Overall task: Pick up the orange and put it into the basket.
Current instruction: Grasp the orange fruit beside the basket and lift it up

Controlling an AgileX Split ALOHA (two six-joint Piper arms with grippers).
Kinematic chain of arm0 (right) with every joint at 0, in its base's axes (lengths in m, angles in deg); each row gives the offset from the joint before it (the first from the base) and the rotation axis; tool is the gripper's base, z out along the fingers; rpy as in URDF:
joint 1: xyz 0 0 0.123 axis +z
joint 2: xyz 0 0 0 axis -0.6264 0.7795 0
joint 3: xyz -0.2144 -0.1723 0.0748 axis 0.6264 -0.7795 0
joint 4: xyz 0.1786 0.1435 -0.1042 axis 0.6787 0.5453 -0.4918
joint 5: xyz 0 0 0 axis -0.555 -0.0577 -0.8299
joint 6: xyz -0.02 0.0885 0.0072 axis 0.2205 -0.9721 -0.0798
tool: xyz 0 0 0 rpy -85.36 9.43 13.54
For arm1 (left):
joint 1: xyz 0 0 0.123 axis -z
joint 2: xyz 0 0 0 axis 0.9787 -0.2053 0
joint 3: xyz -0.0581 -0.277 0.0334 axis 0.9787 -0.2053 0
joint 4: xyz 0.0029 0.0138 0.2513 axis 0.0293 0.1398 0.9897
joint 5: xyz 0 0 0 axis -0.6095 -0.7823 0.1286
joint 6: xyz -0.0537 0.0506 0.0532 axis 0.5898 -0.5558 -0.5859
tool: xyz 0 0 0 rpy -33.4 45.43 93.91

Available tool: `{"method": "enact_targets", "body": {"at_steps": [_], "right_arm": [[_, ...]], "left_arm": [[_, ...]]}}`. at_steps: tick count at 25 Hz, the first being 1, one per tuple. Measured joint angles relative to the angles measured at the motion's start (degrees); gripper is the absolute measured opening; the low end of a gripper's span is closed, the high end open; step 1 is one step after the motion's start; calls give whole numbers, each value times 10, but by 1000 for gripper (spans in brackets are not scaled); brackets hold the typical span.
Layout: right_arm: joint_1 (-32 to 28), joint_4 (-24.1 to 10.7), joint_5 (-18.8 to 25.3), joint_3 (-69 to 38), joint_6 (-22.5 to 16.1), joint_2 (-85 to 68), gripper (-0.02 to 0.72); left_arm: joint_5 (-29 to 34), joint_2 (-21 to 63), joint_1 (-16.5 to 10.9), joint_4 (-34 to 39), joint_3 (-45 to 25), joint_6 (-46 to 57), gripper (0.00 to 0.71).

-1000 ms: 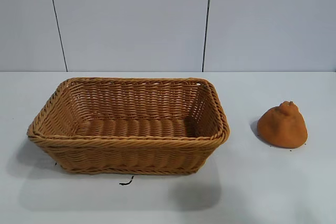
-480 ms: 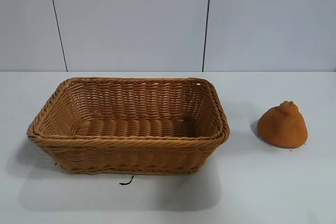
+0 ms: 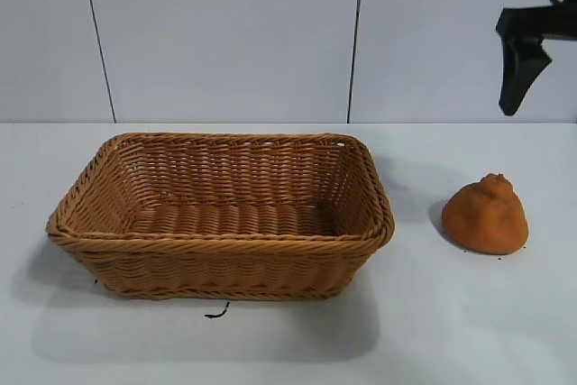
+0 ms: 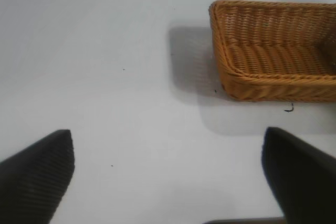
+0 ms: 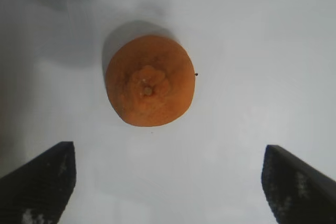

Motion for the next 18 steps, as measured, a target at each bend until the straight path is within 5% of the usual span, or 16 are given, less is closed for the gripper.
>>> {"method": "enact_targets", "body": {"at_steps": [12,15,18], "right_arm": [[0,36,-78,1,8,148,614],[0,37,-81,1,8,150,488],[0,37,-81,1,8,150,226]], "left_arm": [[0,0,0,0,0,0,696],[0,0,0,0,0,0,696],[0,0,0,0,0,0,696]]}}
